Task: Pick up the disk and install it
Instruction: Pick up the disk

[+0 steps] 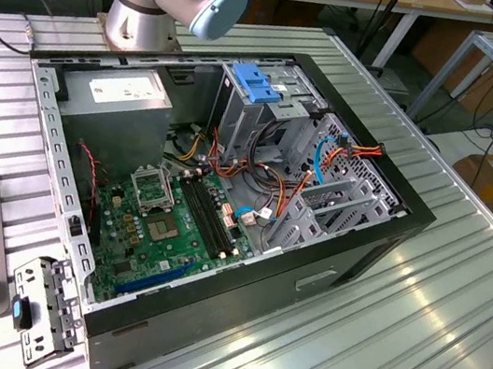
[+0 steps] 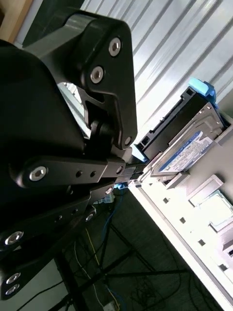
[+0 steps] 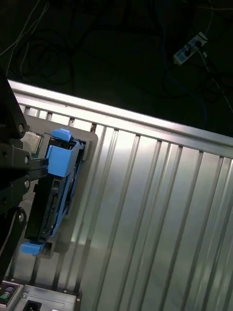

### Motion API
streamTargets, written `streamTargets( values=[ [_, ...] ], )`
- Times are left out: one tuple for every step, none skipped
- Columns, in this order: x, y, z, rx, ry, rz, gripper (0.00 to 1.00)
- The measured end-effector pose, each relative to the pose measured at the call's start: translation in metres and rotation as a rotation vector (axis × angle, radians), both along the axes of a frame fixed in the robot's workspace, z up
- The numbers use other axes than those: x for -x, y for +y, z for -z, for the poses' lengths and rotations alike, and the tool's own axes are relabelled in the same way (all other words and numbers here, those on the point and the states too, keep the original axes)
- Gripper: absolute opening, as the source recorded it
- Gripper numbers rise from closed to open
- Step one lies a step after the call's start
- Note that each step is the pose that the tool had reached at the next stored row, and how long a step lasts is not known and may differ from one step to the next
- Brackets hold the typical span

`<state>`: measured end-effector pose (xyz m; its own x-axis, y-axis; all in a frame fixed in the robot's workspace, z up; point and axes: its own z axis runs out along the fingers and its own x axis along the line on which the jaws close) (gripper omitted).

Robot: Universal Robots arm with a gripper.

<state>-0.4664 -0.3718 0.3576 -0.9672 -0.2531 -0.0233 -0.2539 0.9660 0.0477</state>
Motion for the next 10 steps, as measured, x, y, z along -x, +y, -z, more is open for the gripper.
streamTargets(
  values=[
    [0.0000, 0.0000, 0.0000, 0.0000, 0.0000, -0.012, 0.11],
    [0.0000, 0.0000, 0.0000, 0.0000, 0.0000, -0.026, 0.11],
    [0.0000, 0.0000, 0.0000, -0.0001, -0.0001, -0.036, 0.11],
    [0.0000, 0.0000, 0.0000, 0.0000, 0.0000, -0.049, 0.11],
    [0.0000, 0.0000, 0.0000, 0.0000, -0.0001, -0.060, 0.11],
    [0.0000, 0.0000, 0.0000, 0.0000, -0.0001, -0.076, 0.11],
    [0.0000, 0.0000, 0.0000, 0.0000, 0.0000, -0.087, 0.11],
    [0.0001, 0.0000, 0.0000, 0.0000, 0.0000, -0.106, 0.11],
    [0.0001, 0.0000, 0.0000, 0.0000, 0.0000, -0.117, 0.11],
    [0.0001, 0.0000, 0.0000, 0.0000, 0.0000, -0.129, 0.11]
  ],
)
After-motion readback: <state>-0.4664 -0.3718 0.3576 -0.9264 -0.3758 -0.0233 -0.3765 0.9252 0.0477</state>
